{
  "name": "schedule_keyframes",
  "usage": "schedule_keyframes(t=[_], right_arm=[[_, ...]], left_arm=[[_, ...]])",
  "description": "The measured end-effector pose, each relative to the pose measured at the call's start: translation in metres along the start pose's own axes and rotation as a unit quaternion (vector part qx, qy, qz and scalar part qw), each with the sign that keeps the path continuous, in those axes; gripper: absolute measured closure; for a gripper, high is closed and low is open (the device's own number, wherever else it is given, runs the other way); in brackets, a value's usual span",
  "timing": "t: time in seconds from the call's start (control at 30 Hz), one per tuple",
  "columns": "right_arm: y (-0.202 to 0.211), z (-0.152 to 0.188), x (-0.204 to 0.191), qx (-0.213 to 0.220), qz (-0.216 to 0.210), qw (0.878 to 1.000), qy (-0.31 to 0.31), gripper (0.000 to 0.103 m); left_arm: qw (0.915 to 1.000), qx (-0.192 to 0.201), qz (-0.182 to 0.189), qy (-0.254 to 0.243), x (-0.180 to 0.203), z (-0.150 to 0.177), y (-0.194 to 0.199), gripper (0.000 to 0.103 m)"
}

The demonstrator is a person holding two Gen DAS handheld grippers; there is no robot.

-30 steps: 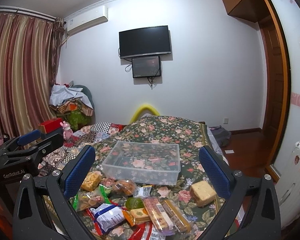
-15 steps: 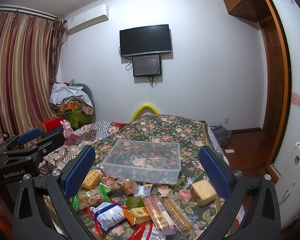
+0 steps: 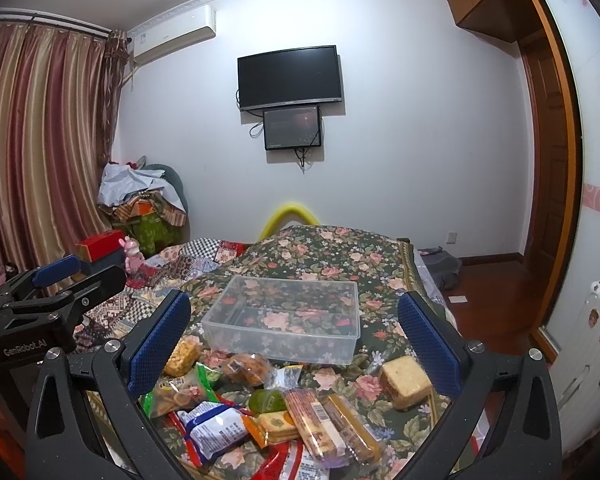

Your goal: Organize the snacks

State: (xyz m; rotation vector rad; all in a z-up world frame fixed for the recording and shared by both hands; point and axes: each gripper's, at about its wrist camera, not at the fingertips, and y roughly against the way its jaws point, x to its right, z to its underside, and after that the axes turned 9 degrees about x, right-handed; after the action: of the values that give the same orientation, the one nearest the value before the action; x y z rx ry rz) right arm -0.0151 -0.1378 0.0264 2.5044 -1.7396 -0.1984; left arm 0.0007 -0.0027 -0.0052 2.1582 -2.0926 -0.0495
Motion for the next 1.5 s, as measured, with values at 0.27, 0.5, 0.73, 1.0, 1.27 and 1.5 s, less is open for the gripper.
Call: schedule_keyframes(t=[0.27,0.5,0.73,1.0,1.27,1.5], right_arm=[[0.0,0.001,0.001,-0.001,0.002,1.0,-0.002,0.0],[-0.004,0.002,0.004,-0.004,0.006,1.0,-0.004,0.0],[-0.013,0.015,0.017,-0.027,0.026,0.999,-0.004,0.0],[-0.031,0.036,0.051,-0.077,0.058,0.995,-0.009,0.0],[-0.054,0.063,0.077,-0.145,0.079,0.986,-0.008,0.0],[-0.082,0.083,0.103,-0.194,0.087,0.977,-0.013,0.001]], left_arm=[[1.0,0.003,0.002,-0.006,0.002,0.0,0.002,0.0],[0.9999,0.0,0.007,-0.007,0.001,0.003,-0.003,0.0],[0.9993,-0.036,0.0,-0.009,-0.01,0.015,-0.021,0.0],[0.995,-0.098,-0.008,-0.017,-0.036,0.044,-0.05,0.0],[0.9861,-0.163,-0.032,0.004,-0.071,0.075,-0.089,0.009],[0.9711,-0.235,-0.041,0.014,-0.091,0.107,-0.13,0.02]])
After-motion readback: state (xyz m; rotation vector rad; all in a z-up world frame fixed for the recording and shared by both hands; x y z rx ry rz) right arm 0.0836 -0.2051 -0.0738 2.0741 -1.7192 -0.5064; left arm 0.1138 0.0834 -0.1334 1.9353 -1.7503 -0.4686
